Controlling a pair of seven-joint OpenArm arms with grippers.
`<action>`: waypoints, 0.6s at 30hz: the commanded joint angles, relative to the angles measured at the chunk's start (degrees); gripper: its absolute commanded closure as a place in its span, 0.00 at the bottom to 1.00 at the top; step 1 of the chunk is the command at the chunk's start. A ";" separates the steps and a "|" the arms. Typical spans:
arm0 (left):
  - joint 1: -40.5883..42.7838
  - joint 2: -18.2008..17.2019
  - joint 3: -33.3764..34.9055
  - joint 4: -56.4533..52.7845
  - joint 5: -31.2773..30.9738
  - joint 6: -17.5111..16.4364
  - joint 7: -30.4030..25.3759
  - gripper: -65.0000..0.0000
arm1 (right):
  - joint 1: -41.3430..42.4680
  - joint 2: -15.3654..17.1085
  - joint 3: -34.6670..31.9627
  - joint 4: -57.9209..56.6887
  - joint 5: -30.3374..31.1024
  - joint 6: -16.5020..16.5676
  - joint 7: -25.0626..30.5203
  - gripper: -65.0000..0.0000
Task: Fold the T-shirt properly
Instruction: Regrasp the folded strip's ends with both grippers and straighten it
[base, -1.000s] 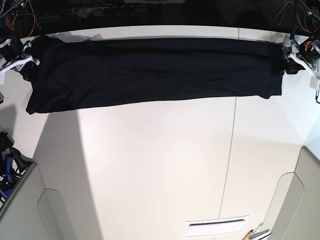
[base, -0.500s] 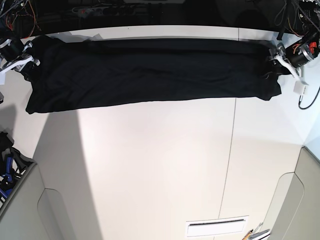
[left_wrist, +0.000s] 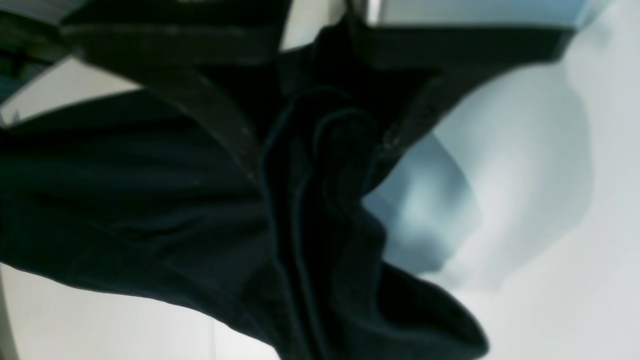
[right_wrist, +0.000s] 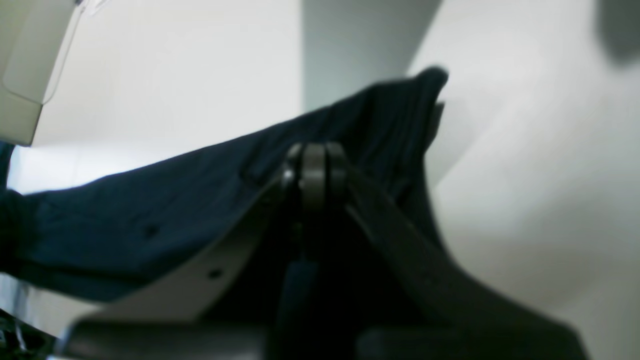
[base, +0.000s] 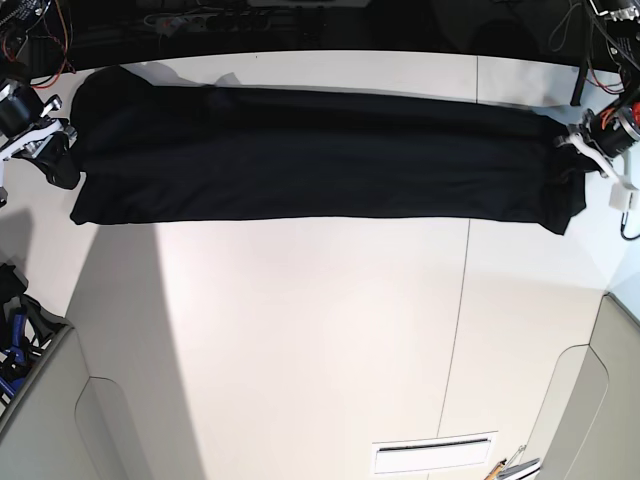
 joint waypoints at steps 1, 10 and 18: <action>-0.87 -1.25 -1.29 0.76 0.39 -0.32 -1.01 1.00 | 0.11 0.96 0.46 1.55 0.76 0.33 1.05 1.00; -2.10 -4.31 -1.66 3.32 -1.66 -0.32 1.09 1.00 | 0.09 0.90 0.44 2.23 0.70 0.35 0.66 1.00; -2.08 -3.67 -1.16 4.11 -2.49 -0.32 1.16 1.00 | -0.09 -0.50 0.37 1.81 -0.63 0.33 -0.72 0.76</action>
